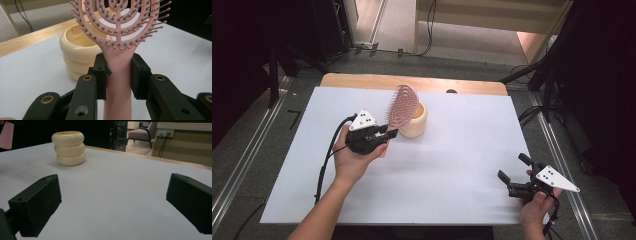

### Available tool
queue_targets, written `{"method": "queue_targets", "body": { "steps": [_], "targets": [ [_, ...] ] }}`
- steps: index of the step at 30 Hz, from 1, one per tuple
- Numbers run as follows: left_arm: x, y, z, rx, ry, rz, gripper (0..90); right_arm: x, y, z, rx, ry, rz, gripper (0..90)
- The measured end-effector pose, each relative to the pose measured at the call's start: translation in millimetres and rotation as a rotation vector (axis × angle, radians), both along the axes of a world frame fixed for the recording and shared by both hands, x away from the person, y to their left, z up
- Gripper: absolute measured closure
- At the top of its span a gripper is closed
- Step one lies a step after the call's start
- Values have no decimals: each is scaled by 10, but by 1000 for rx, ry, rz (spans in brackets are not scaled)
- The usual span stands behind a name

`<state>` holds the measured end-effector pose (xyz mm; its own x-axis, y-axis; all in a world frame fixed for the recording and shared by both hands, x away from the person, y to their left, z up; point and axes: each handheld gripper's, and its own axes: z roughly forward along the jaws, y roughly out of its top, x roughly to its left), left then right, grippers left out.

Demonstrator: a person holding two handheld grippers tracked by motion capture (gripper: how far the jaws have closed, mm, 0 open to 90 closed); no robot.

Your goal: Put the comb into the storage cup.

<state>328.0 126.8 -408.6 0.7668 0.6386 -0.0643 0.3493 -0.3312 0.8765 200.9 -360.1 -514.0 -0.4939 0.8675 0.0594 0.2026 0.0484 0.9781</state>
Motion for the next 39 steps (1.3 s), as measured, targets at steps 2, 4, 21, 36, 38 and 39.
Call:
{"method": "queue_targets", "body": {
  "steps": [2,4,21,36,38,39],
  "targets": [
    [18,-1,-3,-16,0,-8,716,0,-1,1,1,1,-1,0],
    [24,-12,-5,-15,-8,-7,716,-4,-8,2,9,2,1,0],
    [196,-31,10,-81,-24,8,716,15,11,-9,0,10,-2,0],
    [402,-170,76,-120,-51,17,717,22,9,-10,-5,12,0,0],
    [429,-192,90,-120,-53,17,716,22,10,-10,-5,12,1,0],
    [439,-198,93,-122,-55,18,717,22,11,-9,-4,14,1,0]
  ]
}}
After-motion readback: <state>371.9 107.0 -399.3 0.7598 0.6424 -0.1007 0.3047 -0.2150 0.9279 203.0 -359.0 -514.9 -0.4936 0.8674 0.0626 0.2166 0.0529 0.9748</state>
